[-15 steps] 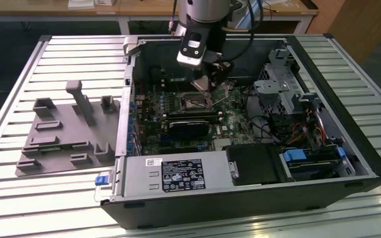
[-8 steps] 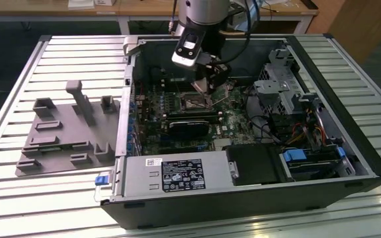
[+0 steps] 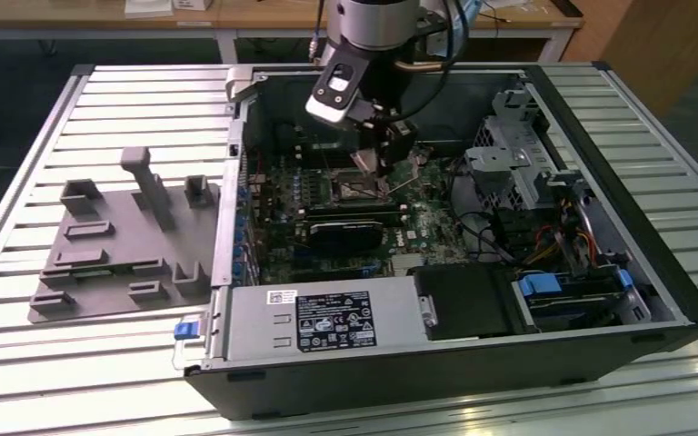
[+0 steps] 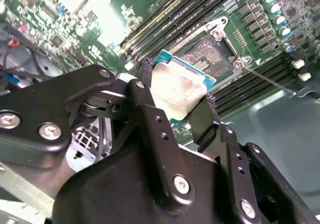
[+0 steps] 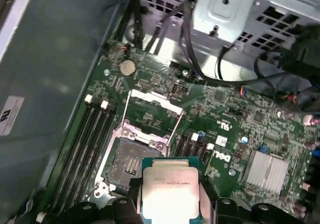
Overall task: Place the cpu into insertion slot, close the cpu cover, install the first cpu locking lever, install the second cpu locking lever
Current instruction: 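Place the cpu into insertion slot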
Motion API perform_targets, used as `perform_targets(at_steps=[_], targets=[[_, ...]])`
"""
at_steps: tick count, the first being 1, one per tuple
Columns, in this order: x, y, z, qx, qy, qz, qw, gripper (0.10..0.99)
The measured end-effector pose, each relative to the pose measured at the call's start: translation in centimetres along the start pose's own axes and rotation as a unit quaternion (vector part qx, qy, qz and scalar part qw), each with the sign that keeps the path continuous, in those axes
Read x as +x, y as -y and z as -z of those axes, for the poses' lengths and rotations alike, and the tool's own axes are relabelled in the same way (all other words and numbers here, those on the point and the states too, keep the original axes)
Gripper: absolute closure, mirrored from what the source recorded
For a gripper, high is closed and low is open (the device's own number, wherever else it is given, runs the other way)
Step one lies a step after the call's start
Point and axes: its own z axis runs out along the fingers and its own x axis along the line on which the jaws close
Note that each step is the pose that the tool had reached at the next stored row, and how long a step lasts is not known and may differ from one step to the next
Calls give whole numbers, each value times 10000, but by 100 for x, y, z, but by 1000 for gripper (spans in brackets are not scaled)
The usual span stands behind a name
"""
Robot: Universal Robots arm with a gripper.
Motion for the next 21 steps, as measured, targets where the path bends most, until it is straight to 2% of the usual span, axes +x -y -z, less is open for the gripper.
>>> perform_targets(at_steps=[7,14,21], targets=[[5,12,-40,9,45,-493,9988,549],[17,34,-80,17,85,-940,9955,549],[63,119,-107,20,100,-1128,9936,549]])
